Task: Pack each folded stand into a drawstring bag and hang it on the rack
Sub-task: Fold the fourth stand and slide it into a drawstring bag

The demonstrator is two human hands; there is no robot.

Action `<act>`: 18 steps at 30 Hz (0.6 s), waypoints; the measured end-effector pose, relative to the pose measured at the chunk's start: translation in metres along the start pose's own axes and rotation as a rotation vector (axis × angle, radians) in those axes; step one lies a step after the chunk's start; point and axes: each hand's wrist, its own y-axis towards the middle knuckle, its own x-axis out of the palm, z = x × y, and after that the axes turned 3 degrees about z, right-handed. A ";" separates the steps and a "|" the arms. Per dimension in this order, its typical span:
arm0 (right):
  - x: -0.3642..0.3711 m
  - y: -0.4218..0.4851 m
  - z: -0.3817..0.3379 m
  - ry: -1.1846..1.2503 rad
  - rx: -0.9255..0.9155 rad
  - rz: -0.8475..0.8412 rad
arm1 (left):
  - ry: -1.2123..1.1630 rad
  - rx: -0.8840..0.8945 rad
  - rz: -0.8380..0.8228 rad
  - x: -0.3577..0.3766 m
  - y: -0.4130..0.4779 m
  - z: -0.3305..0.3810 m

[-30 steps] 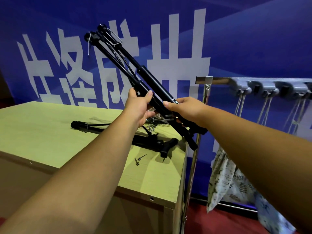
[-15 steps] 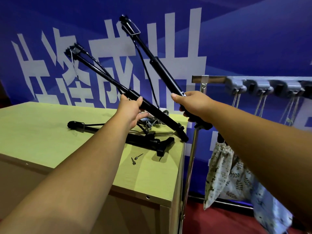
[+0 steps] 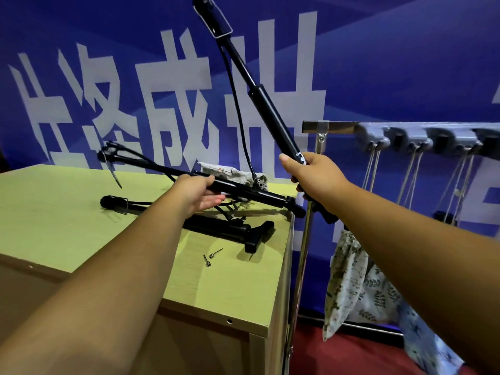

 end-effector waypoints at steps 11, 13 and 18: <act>-0.007 -0.018 -0.015 0.137 0.001 0.043 | 0.082 -0.157 0.109 -0.006 -0.012 -0.006; -0.009 -0.025 -0.019 0.134 0.003 0.026 | 0.090 -0.162 0.135 -0.005 -0.016 -0.004; -0.018 -0.048 -0.036 0.127 0.003 0.014 | 0.053 -0.001 0.059 0.004 -0.049 0.018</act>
